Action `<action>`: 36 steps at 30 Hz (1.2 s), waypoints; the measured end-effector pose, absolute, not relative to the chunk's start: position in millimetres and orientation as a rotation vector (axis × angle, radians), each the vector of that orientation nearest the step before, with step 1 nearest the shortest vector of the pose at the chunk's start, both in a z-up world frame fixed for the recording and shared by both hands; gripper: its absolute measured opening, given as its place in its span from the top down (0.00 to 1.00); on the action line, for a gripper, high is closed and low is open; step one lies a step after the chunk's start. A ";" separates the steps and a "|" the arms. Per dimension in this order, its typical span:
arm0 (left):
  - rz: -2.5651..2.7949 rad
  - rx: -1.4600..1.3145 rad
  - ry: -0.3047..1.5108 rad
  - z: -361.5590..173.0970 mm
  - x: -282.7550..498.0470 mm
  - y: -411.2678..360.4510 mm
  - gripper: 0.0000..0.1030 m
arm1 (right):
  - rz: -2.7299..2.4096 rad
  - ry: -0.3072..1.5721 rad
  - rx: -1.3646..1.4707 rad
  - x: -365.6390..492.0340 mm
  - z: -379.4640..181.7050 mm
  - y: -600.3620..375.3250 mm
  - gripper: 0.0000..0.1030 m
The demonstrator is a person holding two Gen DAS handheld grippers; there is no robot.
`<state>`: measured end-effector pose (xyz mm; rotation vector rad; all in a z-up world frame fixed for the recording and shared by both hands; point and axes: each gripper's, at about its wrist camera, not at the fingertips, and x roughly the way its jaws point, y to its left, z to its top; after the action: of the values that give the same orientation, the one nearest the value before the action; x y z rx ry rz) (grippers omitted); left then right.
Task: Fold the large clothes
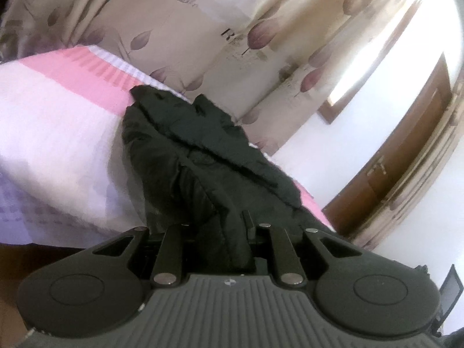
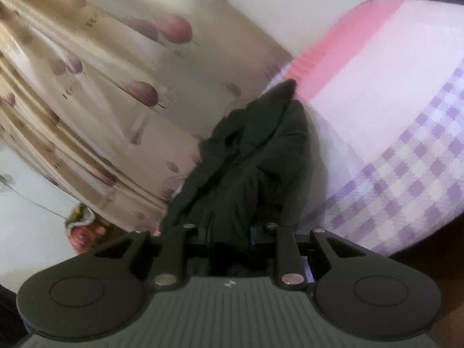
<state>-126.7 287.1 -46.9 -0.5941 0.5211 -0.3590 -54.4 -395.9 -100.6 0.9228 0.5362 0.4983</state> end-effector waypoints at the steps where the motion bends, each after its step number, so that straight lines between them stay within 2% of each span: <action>1: -0.361 -0.589 0.510 -41.6 -128.4 286.8 0.82 | 0.504 0.530 0.933 -55.2 -97.2 -395.4 0.79; 12: -0.362 -0.600 0.380 14.4 -97.0 279.4 0.82 | 0.587 0.417 0.984 -2.8 -40.1 -396.6 0.78; 21: -0.263 -0.646 0.310 50.0 -9.8 286.6 0.82 | 0.533 0.382 0.989 110.9 0.4 -407.3 0.78; 26: -0.182 -0.663 0.305 48.0 47.7 295.4 0.82 | 0.484 0.408 0.989 183.2 6.9 -409.6 0.78; 32: -0.109 -0.663 0.337 26.8 114.4 298.4 0.81 | 0.408 0.459 0.951 251.1 -15.8 -392.8 0.78; 34: -0.083 -0.635 0.349 18.4 133.0 296.1 0.79 | 0.374 0.478 0.950 270.2 -29.3 -388.9 0.77; 36: -0.057 -0.630 0.359 8.1 149.0 294.8 0.71 | 0.336 0.490 0.940 286.7 -43.3 -384.3 0.76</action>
<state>149.0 294.8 8.1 -0.6303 0.3595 -0.0574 286.7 -384.3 -43.3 0.9398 0.4898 0.3356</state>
